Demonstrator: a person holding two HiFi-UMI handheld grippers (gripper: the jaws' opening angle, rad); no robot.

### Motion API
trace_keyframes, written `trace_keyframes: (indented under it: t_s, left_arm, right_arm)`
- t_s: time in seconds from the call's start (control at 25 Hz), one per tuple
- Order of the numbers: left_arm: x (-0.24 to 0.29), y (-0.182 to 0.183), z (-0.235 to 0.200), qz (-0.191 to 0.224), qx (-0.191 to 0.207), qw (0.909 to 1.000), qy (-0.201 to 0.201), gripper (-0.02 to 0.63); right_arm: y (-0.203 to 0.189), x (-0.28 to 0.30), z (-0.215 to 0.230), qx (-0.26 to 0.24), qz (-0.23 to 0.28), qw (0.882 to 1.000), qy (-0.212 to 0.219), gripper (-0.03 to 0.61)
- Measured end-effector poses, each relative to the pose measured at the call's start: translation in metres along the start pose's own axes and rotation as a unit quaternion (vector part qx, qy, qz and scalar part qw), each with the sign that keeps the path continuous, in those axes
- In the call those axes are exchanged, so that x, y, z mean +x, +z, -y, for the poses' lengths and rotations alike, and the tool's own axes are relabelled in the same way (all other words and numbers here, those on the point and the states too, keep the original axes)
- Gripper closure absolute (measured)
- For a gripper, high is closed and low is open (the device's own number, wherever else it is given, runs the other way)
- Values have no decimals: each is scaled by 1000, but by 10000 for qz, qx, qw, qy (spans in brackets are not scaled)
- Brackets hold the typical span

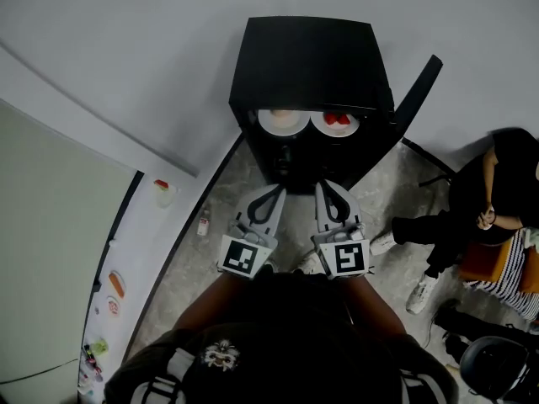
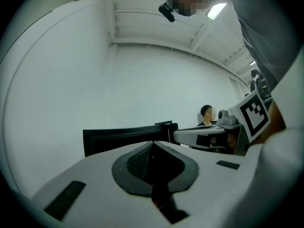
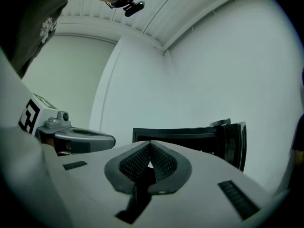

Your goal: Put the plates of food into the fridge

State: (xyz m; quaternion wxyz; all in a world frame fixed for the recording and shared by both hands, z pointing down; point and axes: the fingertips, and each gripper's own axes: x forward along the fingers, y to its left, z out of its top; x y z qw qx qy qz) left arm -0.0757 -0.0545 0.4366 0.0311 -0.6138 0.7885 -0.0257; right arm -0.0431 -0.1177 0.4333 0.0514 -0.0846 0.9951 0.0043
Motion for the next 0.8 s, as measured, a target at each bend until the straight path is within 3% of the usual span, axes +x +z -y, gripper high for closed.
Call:
trace_keyframes:
  t_s: [0.32,0.8]
  left_arm:
    - [-25,-3,-4,15,48,9993,-379,591]
    - [-76,8,5,173,-79,9978,-639,591]
  right_arm:
    - [3,-14,-29,-95,-36,9995,-314,554]
    - [13,-50,-83,-364,-51,9984,-419,554]
